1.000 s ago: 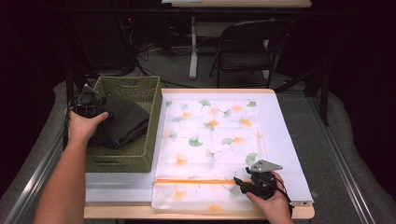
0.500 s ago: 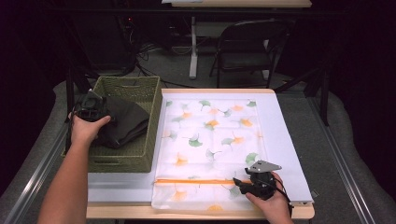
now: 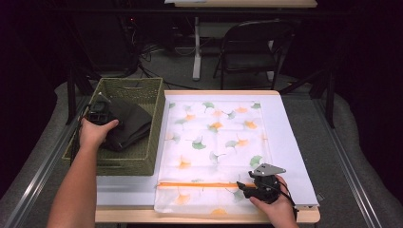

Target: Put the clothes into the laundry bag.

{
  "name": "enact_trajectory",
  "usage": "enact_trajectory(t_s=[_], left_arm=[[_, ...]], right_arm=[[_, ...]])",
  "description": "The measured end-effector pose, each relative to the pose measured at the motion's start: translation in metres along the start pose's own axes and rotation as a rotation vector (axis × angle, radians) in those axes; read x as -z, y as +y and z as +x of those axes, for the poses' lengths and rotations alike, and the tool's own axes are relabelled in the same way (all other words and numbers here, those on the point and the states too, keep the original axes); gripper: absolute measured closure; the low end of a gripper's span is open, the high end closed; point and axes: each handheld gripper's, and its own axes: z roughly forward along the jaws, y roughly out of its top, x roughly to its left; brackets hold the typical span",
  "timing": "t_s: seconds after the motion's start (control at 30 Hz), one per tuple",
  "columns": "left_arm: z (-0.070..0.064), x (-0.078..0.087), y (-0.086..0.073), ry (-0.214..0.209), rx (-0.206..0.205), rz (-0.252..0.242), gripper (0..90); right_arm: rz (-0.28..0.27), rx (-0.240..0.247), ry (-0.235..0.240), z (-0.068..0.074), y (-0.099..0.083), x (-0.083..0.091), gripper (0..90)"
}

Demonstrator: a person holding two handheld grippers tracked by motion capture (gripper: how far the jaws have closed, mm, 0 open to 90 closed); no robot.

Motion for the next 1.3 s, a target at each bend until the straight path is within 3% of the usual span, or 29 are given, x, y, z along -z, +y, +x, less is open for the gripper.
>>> enact_trajectory(t_s=[0.13, 0.3, 0.47, 0.77, 0.93, 1.03, 1.07, 1.23, 1.3], left_arm=[[0.002, -0.003, -0.001, -0.003, -0.003, -0.002, 15.5], [0.010, -0.009, -0.007, -0.049, 0.002, -0.032, 14.9], [0.009, -0.009, -0.007, -0.046, -0.007, -0.026, 14.1], [0.004, -0.020, -0.009, -0.047, -0.017, -0.005, 1.4], [0.001, -0.022, -0.009, -0.035, -0.027, 0.003, 0.6], [0.001, -0.021, -0.009, -0.062, -0.034, 0.004, 5.5], [0.001, -0.020, -0.009, -0.073, -0.036, -0.002, 12.3], [-0.001, -0.020, -0.010, -0.063, -0.052, -0.008, 16.9], [-0.001, -0.019, -0.010, -0.076, -0.060, -0.011, 22.9]], right_arm=[[0.000, 0.010, 0.005, 0.000, 0.000, -0.001, 37.6], [0.002, 0.013, 0.006, 0.001, 0.000, -0.001, 37.6], [0.002, 0.013, 0.006, 0.002, 0.001, -0.002, 37.6], [0.002, 0.013, 0.009, 0.002, 0.001, -0.002, 37.6], [0.004, 0.016, 0.012, 0.002, 0.001, -0.003, 37.5], [0.006, 0.022, 0.015, 0.003, 0.001, -0.003, 37.6], [0.006, 0.023, 0.016, 0.003, 0.001, -0.003, 37.6], [0.006, 0.022, 0.017, 0.003, 0.001, -0.003, 37.6], [0.005, 0.024, 0.018, 0.004, 0.002, -0.003, 37.6]])
